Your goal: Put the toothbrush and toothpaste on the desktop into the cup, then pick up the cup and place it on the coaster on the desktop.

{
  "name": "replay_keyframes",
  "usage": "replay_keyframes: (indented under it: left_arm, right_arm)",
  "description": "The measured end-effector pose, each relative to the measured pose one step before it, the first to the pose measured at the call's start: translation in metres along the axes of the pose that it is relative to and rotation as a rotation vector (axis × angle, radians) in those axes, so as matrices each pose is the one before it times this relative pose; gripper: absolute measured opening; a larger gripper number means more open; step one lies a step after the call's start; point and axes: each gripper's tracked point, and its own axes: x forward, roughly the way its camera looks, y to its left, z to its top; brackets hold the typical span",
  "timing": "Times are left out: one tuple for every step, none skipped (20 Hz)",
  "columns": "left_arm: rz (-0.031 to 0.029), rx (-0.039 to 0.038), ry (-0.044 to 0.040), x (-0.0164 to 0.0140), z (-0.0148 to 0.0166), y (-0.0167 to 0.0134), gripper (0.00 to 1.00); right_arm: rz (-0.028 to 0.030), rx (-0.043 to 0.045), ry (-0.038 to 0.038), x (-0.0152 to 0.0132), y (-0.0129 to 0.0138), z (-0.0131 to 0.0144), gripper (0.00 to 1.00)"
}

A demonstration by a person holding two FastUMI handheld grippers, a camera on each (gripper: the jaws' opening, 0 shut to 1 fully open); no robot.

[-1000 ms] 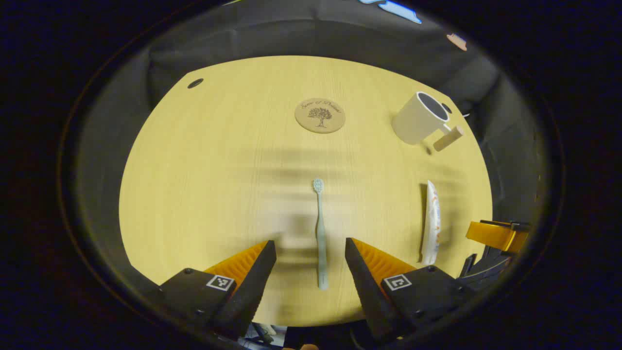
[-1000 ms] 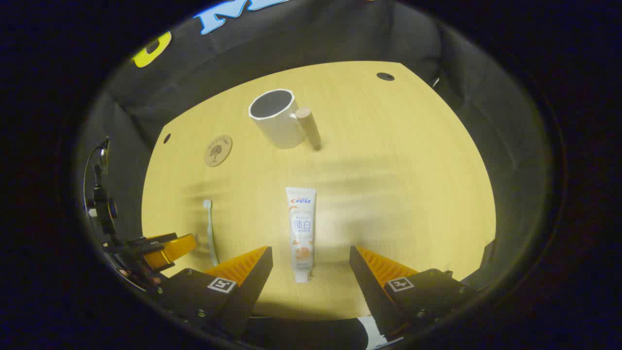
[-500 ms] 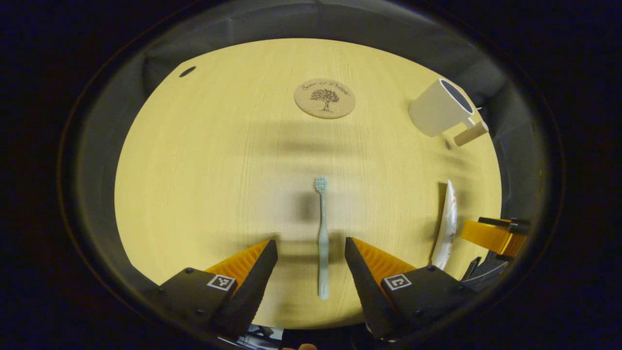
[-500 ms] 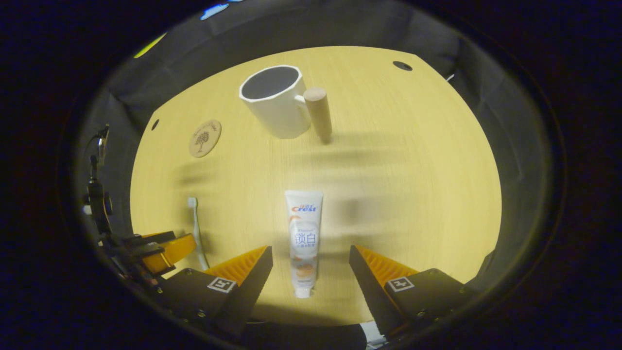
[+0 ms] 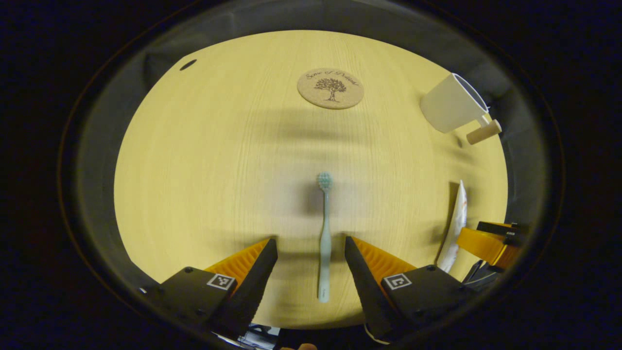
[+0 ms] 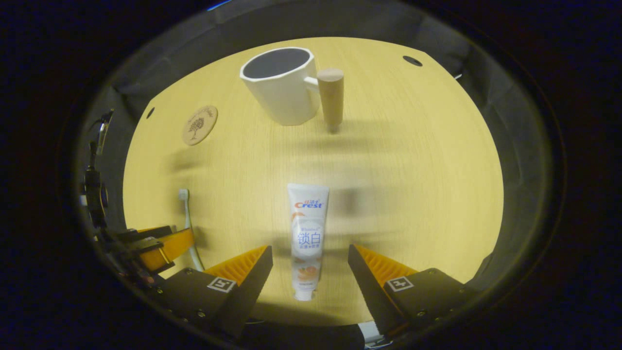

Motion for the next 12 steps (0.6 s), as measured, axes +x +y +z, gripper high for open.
replay_keyframes:
  left_arm:
    - [0.0011,0.00128,-0.00363,0.00029,-0.00007,-0.00013,0.92]
    - [-0.00137,-0.0002,0.00727,-0.00028,-0.00162,0.00049,0.95]
    - [0.00118,-0.00149,0.00704,0.00087,-0.00046,0.00046,0.95]
    - [0.00176,-0.00246,0.00176,0.00192,-0.0007,0.00102,0.95]
    - [-0.00056,-0.00326,0.00414,0.00081,-0.0005,-0.00029,0.95]
    - [-0.00167,-0.00115,-0.001,-0.00108,0.00026,-0.00037,0.95]
    - [0.00414,0.00329,-0.00303,-0.00061,0.00137,0.00017,0.95]
    - [0.00512,0.0058,-0.00052,0.00126,-0.00024,0.00032,0.95]
    - [0.00435,0.00438,0.00737,0.00184,-0.00058,-0.00103,0.95]
    - [0.00747,0.00196,0.01072,0.00342,-0.00207,0.00078,0.95]
    - [0.00458,-0.00028,0.00884,0.00325,-0.00127,-0.00021,0.95]
    - [0.00222,-0.0017,0.01255,0.00429,-0.00303,0.00038,0.95]
  right_arm:
    - [-0.00022,0.00238,-0.00224,0.0001,0.00026,0.0012,0.96]
    - [-0.00357,0.0,0.00162,0.00082,-0.0001,-0.00006,0.96]
    - [-0.00263,-0.0014,0.0046,0.0014,-0.00022,0.00006,0.96]
    - [-0.00029,-0.0026,0.00177,0.00017,0.00052,-0.0001,0.96]
    - [-0.00056,-0.00303,-0.00051,-0.00065,0.0009,0.0004,0.96]
    - [-0.00203,-0.00427,-0.00225,0.00095,0.00027,-0.00037,0.96]
    - [-0.00371,-0.00498,-0.00177,0.00057,0.0,0.0007,0.96]
    - [-0.00423,-0.0028,0.00401,0.00152,0.00051,-0.00113,0.96]
    - [-0.0021,-0.0032,0.0095,0.00174,0.0007,-0.00095,0.96]
    - [-0.00452,-0.00765,0.00943,0.00471,0.00065,-0.00105,0.96]
    - [-0.00834,-0.00932,0.01009,0.00392,0.00007,-0.00089,0.96]
    - [-0.00465,-0.00656,0.00867,0.00451,0.00104,-0.00129,0.96]
